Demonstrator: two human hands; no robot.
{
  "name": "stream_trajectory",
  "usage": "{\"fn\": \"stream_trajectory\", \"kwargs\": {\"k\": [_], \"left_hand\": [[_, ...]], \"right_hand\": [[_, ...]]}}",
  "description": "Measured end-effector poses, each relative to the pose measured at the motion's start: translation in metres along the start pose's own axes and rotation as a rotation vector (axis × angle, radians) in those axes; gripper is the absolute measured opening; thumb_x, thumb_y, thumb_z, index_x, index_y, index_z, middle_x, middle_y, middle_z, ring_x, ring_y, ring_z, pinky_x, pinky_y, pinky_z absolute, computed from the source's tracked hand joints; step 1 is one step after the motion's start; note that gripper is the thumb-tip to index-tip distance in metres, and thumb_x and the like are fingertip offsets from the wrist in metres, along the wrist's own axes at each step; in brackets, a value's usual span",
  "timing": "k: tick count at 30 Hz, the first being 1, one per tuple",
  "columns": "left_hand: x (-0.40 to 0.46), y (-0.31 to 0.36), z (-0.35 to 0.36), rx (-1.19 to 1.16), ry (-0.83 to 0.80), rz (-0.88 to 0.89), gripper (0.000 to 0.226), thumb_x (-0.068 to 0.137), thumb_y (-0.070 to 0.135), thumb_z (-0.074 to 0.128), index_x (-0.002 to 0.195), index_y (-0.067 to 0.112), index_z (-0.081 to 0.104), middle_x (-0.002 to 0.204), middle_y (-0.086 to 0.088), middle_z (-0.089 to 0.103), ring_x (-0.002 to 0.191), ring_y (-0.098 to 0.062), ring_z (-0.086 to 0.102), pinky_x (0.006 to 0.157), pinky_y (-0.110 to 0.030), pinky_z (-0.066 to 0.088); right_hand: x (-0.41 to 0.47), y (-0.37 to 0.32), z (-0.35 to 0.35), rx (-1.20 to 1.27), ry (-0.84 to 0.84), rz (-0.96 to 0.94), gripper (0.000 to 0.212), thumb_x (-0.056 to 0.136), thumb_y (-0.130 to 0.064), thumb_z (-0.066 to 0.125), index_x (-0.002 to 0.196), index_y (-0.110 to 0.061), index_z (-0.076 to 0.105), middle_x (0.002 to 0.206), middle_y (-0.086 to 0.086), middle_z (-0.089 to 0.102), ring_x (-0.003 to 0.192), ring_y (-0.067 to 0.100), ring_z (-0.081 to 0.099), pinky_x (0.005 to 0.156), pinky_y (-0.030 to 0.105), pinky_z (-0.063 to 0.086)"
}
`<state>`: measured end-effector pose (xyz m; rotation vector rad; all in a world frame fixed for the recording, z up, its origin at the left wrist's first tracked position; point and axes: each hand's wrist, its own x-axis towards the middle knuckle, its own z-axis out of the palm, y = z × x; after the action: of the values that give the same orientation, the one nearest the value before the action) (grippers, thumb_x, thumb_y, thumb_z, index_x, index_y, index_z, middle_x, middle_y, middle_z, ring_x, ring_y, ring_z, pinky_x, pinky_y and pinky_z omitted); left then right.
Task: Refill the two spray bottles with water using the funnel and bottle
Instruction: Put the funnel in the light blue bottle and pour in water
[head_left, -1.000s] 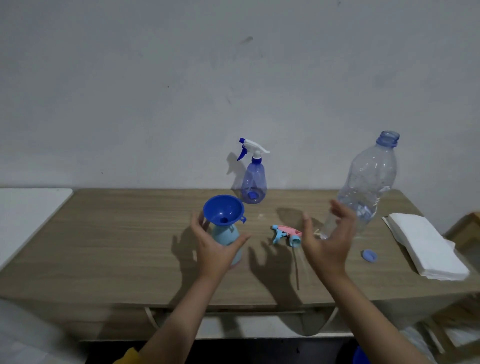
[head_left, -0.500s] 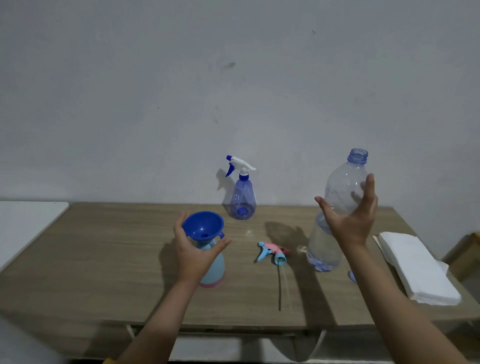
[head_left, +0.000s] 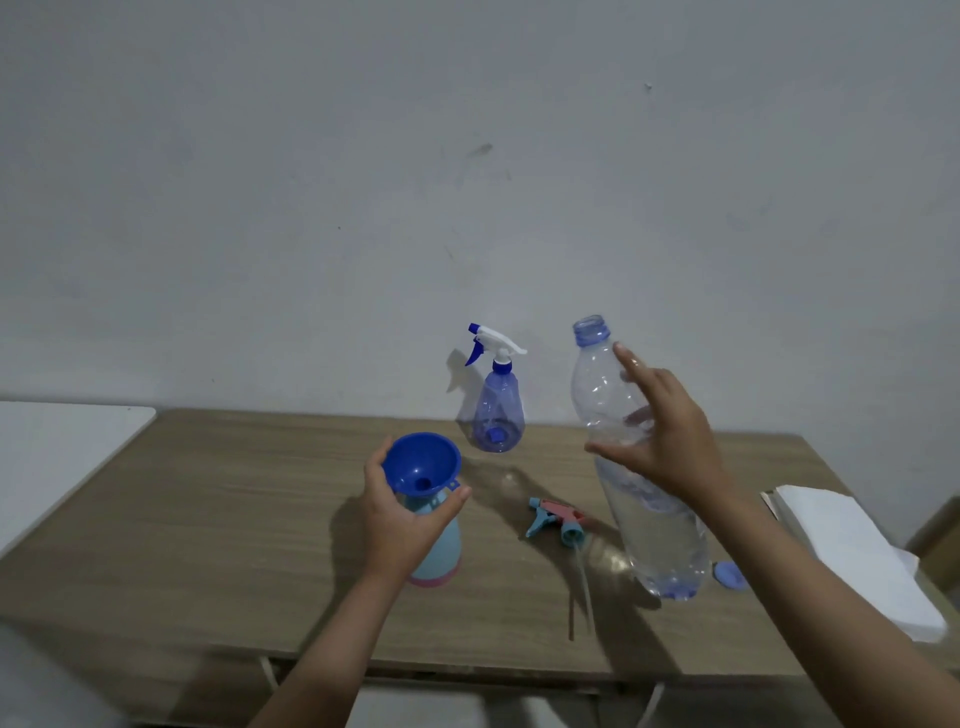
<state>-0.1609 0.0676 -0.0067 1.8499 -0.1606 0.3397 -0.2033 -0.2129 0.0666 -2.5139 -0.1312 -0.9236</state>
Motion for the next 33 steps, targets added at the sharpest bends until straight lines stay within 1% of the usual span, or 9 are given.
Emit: {"fn": "stream_trajectory", "kwargs": {"k": [6,10,12,15,17,19,23,27,33], "left_hand": [[0.004,-0.004,-0.003,-0.046,-0.054,0.009,0.091,0.059,0.023,0.088,0.134,0.015,0.037,0.118,-0.001,0.054,0.1,-0.014,0.055,0.071,-0.001,0.04],[0.009,-0.012,-0.003,-0.116,-0.095,-0.007,0.092,0.057,0.025,0.089,0.132,0.019,0.036,0.123,-0.001,0.051,0.107,-0.015,0.054,0.083,-0.012,0.042],[0.01,-0.014,-0.004,-0.136,-0.108,-0.008,0.092,0.057,0.025,0.089,0.132,0.019,0.036,0.123,0.001,0.05,0.108,-0.014,0.053,0.083,-0.012,0.041],[0.011,-0.016,-0.005,-0.158,-0.131,-0.001,0.094,0.056,0.026,0.089,0.132,0.018,0.035,0.123,0.002,0.049,0.109,-0.013,0.053,0.087,-0.017,0.042],[0.012,-0.017,-0.006,-0.16,-0.142,0.003,0.094,0.056,0.027,0.09,0.132,0.018,0.035,0.123,0.002,0.048,0.109,-0.013,0.052,0.089,-0.022,0.043],[0.012,-0.016,-0.007,-0.154,-0.154,0.012,0.093,0.056,0.027,0.09,0.132,0.019,0.035,0.122,0.004,0.048,0.107,-0.011,0.052,0.088,-0.017,0.042],[0.013,-0.015,-0.01,-0.149,-0.192,0.023,0.093,0.056,0.028,0.089,0.13,0.023,0.034,0.12,0.008,0.047,0.101,0.001,0.05,0.08,-0.003,0.039],[0.014,-0.014,-0.013,-0.157,-0.23,0.019,0.091,0.057,0.031,0.089,0.127,0.029,0.031,0.119,0.012,0.045,0.101,0.006,0.048,0.078,-0.005,0.04],[0.016,-0.015,-0.014,-0.185,-0.238,0.017,0.089,0.057,0.027,0.089,0.126,0.026,0.033,0.118,0.011,0.047,0.103,0.006,0.049,0.079,0.0,0.04]], "right_hand": [[-0.007,-0.042,-0.003,-0.003,-0.325,-0.012,0.12,0.051,-0.038,0.091,0.134,-0.069,0.011,0.108,-0.003,0.056,0.069,-0.004,0.053,0.075,0.026,0.049],[-0.013,-0.064,-0.002,0.012,-0.481,-0.023,0.111,0.057,-0.037,0.087,0.133,-0.07,0.014,0.105,0.0,0.058,0.069,0.003,0.05,0.077,0.031,0.051],[-0.016,-0.071,-0.001,-0.003,-0.547,-0.046,0.115,0.054,-0.034,0.088,0.134,-0.069,0.013,0.109,-0.01,0.058,0.082,0.002,0.055,0.081,0.028,0.05],[-0.017,-0.082,-0.004,-0.017,-0.651,-0.049,0.119,0.054,-0.024,0.09,0.134,-0.064,0.012,0.099,-0.034,0.047,0.083,-0.016,0.052,0.072,0.004,0.039],[-0.015,-0.089,-0.005,-0.037,-0.707,-0.047,0.114,0.056,-0.021,0.089,0.135,-0.059,0.016,0.092,-0.04,0.04,0.079,-0.018,0.051,0.068,0.004,0.037],[-0.012,-0.094,-0.005,-0.086,-0.739,-0.061,0.116,0.056,-0.024,0.089,0.136,-0.061,0.014,0.089,-0.043,0.037,0.078,-0.012,0.051,0.074,0.013,0.039],[-0.005,-0.102,-0.002,-0.128,-0.818,-0.026,0.121,0.051,-0.031,0.09,0.133,-0.068,0.01,0.096,-0.03,0.048,0.084,-0.004,0.054,0.082,0.026,0.048],[0.003,-0.109,-0.001,-0.209,-0.855,0.004,0.119,0.049,-0.037,0.091,0.135,-0.067,0.015,0.1,-0.008,0.061,0.065,-0.009,0.048,0.071,0.02,0.04],[0.013,-0.121,0.004,-0.267,-0.909,0.005,0.117,0.051,-0.034,0.092,0.14,-0.058,0.02,0.096,-0.008,0.056,0.063,-0.009,0.046,0.071,0.018,0.038]]}}
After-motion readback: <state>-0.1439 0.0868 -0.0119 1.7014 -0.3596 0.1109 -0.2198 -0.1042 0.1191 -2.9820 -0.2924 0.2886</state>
